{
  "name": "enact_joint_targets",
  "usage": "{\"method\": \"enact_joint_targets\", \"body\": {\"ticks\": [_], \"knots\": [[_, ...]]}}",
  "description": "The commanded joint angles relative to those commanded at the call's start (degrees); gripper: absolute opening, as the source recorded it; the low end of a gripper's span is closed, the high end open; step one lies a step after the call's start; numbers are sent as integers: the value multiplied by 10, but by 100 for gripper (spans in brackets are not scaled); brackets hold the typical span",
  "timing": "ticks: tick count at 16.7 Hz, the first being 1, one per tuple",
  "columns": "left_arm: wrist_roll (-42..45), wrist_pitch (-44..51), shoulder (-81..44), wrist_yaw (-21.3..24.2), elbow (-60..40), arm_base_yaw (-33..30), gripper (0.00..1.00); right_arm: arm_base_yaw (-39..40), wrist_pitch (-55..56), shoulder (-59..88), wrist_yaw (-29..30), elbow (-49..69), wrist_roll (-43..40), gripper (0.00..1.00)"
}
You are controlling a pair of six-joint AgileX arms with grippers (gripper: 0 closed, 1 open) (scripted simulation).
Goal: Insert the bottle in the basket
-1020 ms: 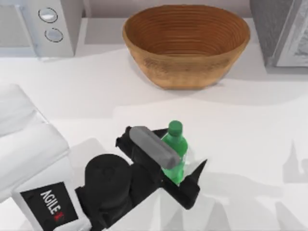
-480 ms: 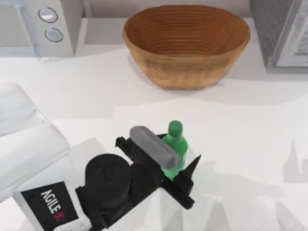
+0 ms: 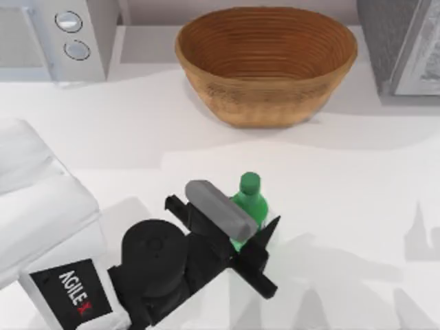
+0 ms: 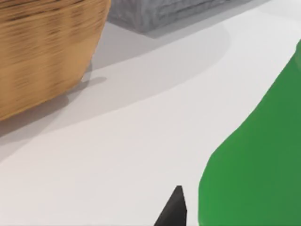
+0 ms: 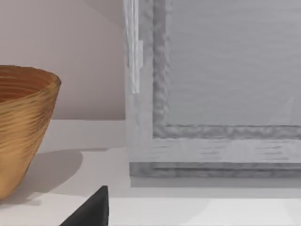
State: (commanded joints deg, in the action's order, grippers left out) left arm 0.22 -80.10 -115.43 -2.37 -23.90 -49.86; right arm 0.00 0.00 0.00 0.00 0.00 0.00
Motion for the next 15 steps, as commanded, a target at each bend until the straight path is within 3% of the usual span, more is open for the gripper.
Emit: {"method": "enact_joint_targets", "body": {"ticks": [10,15], "knots": [[1,6,8,0,2,-1,0,0,0,0,0,0,0,100],[-2,108,129,-9,26,-9,0,0,0,0,0,0,0,100]]}}
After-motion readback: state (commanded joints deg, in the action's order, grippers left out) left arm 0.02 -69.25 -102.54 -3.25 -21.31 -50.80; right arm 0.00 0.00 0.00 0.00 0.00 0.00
